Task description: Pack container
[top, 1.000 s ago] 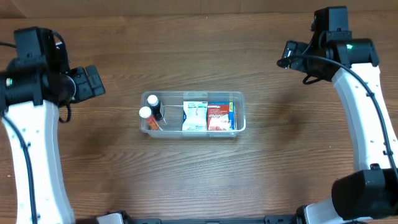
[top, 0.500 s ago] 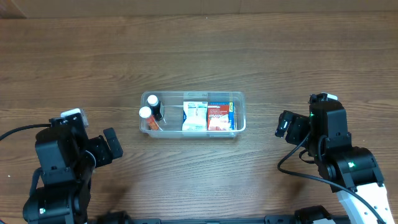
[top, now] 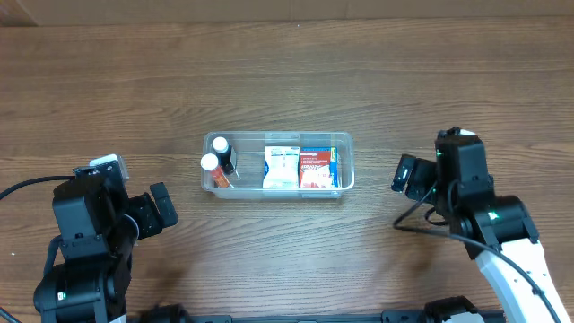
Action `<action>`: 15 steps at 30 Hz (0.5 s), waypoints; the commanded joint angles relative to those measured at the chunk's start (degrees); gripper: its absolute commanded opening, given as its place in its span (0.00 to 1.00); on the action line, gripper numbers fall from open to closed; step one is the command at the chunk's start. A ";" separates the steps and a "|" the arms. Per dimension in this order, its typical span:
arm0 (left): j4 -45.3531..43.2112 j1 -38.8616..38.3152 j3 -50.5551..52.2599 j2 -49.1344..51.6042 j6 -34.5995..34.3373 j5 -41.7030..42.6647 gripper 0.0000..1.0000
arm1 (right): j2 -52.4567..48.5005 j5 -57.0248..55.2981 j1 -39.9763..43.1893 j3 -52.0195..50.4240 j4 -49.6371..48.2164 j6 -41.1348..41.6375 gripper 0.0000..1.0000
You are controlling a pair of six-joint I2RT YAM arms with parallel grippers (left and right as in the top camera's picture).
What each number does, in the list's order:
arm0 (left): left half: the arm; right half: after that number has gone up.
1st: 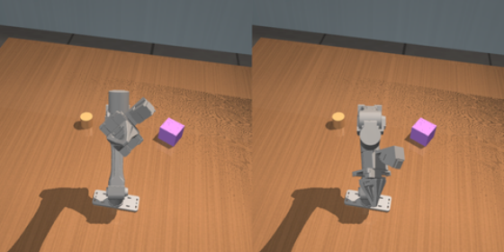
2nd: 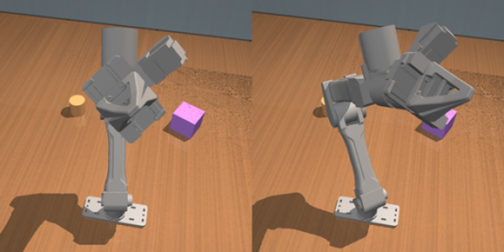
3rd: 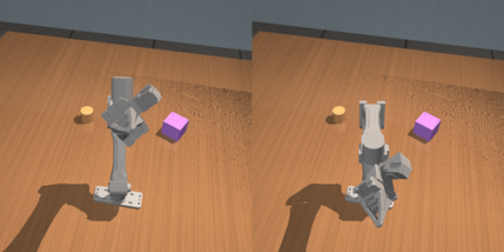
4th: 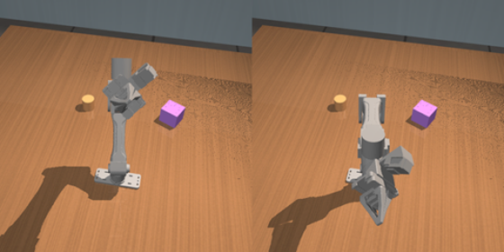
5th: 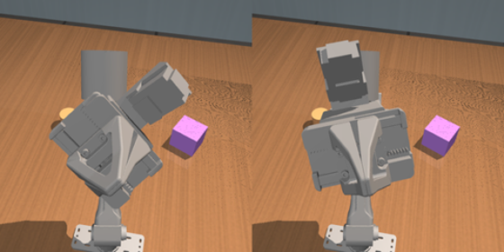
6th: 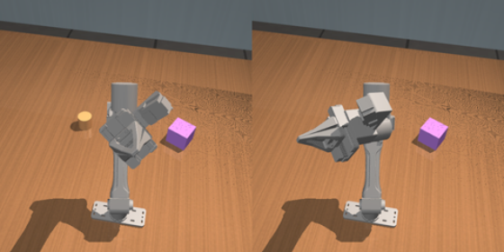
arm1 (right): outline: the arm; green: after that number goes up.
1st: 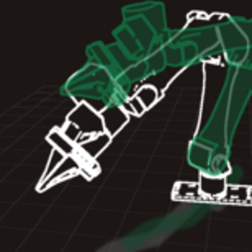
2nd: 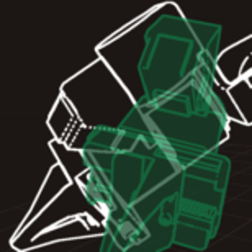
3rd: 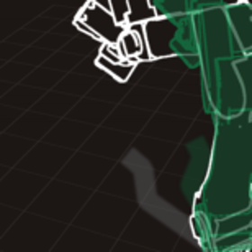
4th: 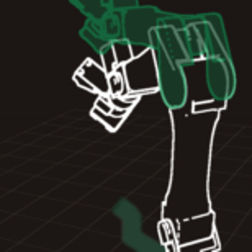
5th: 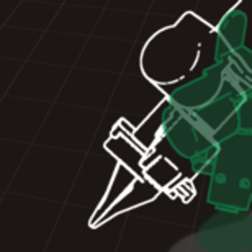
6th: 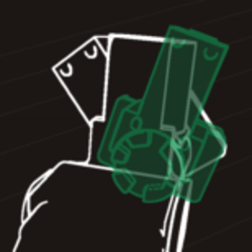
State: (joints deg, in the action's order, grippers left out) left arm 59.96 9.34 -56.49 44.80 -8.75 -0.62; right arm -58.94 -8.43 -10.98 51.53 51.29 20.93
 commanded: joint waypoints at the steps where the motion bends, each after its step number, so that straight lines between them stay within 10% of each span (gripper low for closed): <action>1: -0.17 -0.22 0.52 0.11 0.87 0.66 1.00 | 9.01 -2.34 -0.15 -0.76 -1.14 -0.37 1.00; 13: -0.17 -0.22 0.52 0.11 0.85 0.63 1.00 | 57.07 5.68 -0.20 -45.77 -33.88 -6.05 1.00; 15: -0.17 -0.22 0.52 0.11 0.87 0.66 1.00 | 58.77 8.39 -0.20 -47.15 -38.75 -16.83 1.00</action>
State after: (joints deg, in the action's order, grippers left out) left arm 59.96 9.34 -56.29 45.12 -8.75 -0.62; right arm -1.93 -3.44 -10.96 5.65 16.14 14.06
